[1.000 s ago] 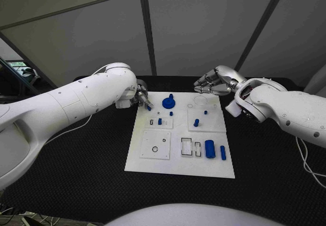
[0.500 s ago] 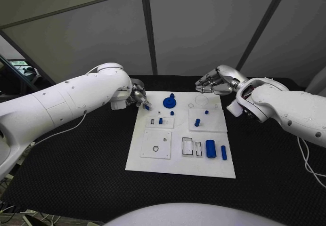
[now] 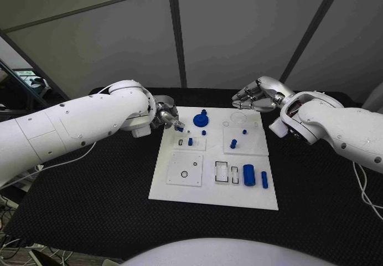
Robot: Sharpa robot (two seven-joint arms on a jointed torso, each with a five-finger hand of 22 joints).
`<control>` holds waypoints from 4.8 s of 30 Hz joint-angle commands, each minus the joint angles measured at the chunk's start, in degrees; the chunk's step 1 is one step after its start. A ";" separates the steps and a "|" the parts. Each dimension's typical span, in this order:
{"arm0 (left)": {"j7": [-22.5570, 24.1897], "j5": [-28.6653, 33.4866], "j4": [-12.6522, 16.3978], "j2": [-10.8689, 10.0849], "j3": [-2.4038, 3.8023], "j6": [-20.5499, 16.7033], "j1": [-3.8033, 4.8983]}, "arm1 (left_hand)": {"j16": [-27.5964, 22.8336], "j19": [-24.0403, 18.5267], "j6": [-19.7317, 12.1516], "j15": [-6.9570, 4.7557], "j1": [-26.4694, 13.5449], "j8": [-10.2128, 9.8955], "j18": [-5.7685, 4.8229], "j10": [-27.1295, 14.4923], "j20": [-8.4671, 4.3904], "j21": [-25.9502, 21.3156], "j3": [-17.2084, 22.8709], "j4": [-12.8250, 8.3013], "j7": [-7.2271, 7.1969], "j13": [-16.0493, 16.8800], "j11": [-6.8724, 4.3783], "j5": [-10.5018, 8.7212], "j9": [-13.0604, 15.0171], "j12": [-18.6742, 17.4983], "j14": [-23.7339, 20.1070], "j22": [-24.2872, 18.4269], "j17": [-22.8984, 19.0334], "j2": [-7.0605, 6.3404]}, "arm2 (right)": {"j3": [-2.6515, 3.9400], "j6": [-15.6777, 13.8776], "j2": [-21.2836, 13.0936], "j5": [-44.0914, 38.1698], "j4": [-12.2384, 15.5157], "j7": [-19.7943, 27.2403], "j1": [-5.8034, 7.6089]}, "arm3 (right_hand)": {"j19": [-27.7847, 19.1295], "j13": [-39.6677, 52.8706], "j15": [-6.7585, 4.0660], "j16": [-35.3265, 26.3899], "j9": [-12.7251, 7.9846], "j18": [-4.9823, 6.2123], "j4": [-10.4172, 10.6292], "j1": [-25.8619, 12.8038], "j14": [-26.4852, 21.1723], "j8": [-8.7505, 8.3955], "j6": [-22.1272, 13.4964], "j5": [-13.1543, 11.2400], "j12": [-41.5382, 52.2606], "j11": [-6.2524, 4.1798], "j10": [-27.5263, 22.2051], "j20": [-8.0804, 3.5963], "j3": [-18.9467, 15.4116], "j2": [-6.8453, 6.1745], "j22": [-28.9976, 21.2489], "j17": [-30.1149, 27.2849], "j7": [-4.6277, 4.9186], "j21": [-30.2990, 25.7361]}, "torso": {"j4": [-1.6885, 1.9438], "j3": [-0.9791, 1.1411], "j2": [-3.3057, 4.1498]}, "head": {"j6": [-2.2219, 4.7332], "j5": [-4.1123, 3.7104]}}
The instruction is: Assemble the parts on the task board
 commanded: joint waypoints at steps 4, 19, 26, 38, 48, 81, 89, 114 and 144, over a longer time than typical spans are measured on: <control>-0.82 -1.33 2.58 -0.96 -0.35 -3.94 -1.36 | 0.11 0.50 0.63 -0.51 -0.63 0.26 0.14 1.20 -0.10 0.44 7.34 -6.81 -0.02 0.20 -0.48 0.27 0.11 0.07 4.64 1.30 10.62 -0.34 | 0.04 -0.94 -0.07 -1.21 0.12 0.94 0.09 | 0.28 -0.02 -0.37 -0.01 0.01 0.76 0.05 -0.14 -0.04 0.03 -0.19 0.26 0.27 -0.28 -0.28 -0.08 0.27 0.44 -0.09 -0.10 0.01 -0.32 | -0.13 0.00 0.08 | -0.06 0.22; -2.57 -3.93 2.63 -0.84 -0.60 -2.33 -2.37 | 0.15 0.67 0.78 -0.59 -0.98 0.45 0.09 1.74 -0.18 0.59 8.05 -7.14 -0.11 0.66 -0.58 0.36 0.18 0.43 4.67 1.51 10.66 -0.77 | 0.04 -1.24 -0.07 -1.18 0.11 1.27 0.08 | 0.35 -0.02 -0.38 0.01 0.01 0.76 0.11 -0.17 0.01 0.05 -0.14 0.44 0.29 -0.29 -0.25 -0.09 0.35 0.45 -0.14 -0.13 -0.01 -0.36 | -0.16 -0.01 0.13 | -0.30 0.30; -3.31 -4.16 2.33 -0.44 -1.38 -1.05 -2.61 | 0.19 0.82 0.89 -0.65 -1.18 0.57 0.05 2.01 -0.23 0.73 8.48 -7.35 -0.17 0.79 -0.64 0.62 0.23 0.56 4.70 1.70 10.71 -1.03 | 0.04 -1.39 0.01 -1.12 0.12 1.45 0.08 | 0.41 -0.01 -0.40 0.04 0.02 0.77 0.15 -0.18 0.07 0.06 -0.10 0.61 0.32 -0.31 -0.21 -0.10 0.43 0.45 -0.17 -0.16 -0.02 -0.39 | -0.15 -0.04 0.17 | -0.43 0.37; -3.84 -4.51 1.75 -0.15 -1.69 0.70 -2.93 | 0.22 0.86 0.91 -0.67 -1.24 0.61 0.04 2.03 -0.25 0.76 8.69 -7.48 -0.19 0.70 -0.66 0.69 0.25 0.49 4.71 1.75 10.75 -1.16 | 0.04 -1.28 0.02 -1.11 0.12 1.42 0.08 | 0.46 -0.02 -0.41 0.04 0.02 0.77 0.17 -0.18 0.11 0.07 -0.09 0.75 0.33 -0.32 -0.19 -0.11 0.47 0.43 -0.19 -0.18 -0.03 -0.42 | -0.16 0.00 0.09 | -0.63 0.47; -3.90 -4.55 1.75 -0.16 -1.70 1.90 -2.96 | 0.27 0.87 0.93 -0.68 -1.28 0.65 0.03 2.13 -0.26 0.77 8.84 -7.58 -0.20 0.82 -0.68 0.74 0.26 0.58 4.73 1.77 10.80 -1.27 | 0.04 -1.10 0.00 -1.11 0.08 1.33 0.08 | 0.46 -0.02 -0.41 0.04 0.02 0.77 0.17 -0.18 0.11 0.07 -0.09 0.75 0.33 -0.32 -0.19 -0.11 0.47 0.43 -0.19 -0.18 -0.03 -0.42 | -0.17 0.02 0.10 | -0.68 0.47; -3.54 -4.37 -0.65 1.69 -2.04 2.60 -2.97 | 0.33 1.17 2.44 -1.08 -8.54 1.62 -0.05 3.64 -0.59 0.76 4.74 -3.18 -1.12 1.82 -1.26 0.62 0.55 1.75 4.78 2.21 10.88 -1.81 | 0.04 -0.18 0.08 -0.84 0.21 1.03 0.08 | 0.53 -0.02 -0.41 0.04 0.01 0.77 0.24 -0.24 0.13 0.06 -0.08 0.92 0.34 -0.32 -0.19 -0.13 0.54 0.35 -0.25 -0.23 -0.02 -0.48 | -0.21 0.04 0.11 | -0.83 0.37; -3.92 -4.20 -1.11 1.99 -2.08 3.19 -2.97 | 0.77 1.71 3.38 -1.37 -10.21 1.99 -0.23 4.49 -0.88 1.29 2.29 -2.13 -1.51 3.11 -1.60 0.62 0.68 2.89 4.95 2.90 11.39 -1.88 | 0.04 0.09 0.05 -0.77 0.35 0.99 0.08 | 0.54 -0.02 -0.41 0.03 0.01 0.76 0.26 -0.27 0.13 0.05 -0.09 0.94 0.34 -0.31 -0.20 -0.12 0.54 0.33 -0.26 -0.24 -0.02 -0.50 | -0.16 0.03 0.11 | -0.91 0.21; -2.80 -4.17 -2.17 1.39 -2.04 -1.29 -2.97 | 0.62 1.97 4.04 -1.47 -14.48 1.67 -0.24 3.97 -1.11 0.80 -18.00 6.01 -1.55 3.10 -1.61 0.57 0.77 3.26 4.89 3.41 11.18 -1.34 | 0.04 0.25 -0.14 -0.76 0.44 0.90 0.08 | 0.56 -0.04 -0.39 -0.01 -0.01 0.75 0.34 -0.32 0.07 0.01 -0.16 1.03 0.31 -0.29 -0.28 -0.12 0.61 0.30 -0.32 -0.30 0.00 -0.57 | -0.16 -0.02 0.05 | -0.76 -0.04; 29.00 -12.17 -2.83 2.85 -2.86 -25.95 -3.39 | -40.86 -19.89 -10.45 5.26 14.25 -6.69 6.55 -21.51 5.12 -42.78 -24.99 -0.29 5.93 -22.24 6.12 0.42 -11.14 -18.02 -18.19 -29.31 -33.29 -0.53 | 0.03 -0.03 -0.12 -0.76 0.28 0.96 0.08 | 0.57 -0.04 -0.35 -0.04 -0.02 0.74 0.40 -0.37 0.01 -0.03 -0.22 1.11 0.29 -0.26 -0.35 -0.11 0.68 0.27 -0.38 -0.37 0.03 -0.66 | -0.23 -0.01 0.15 | 0.47 -1.04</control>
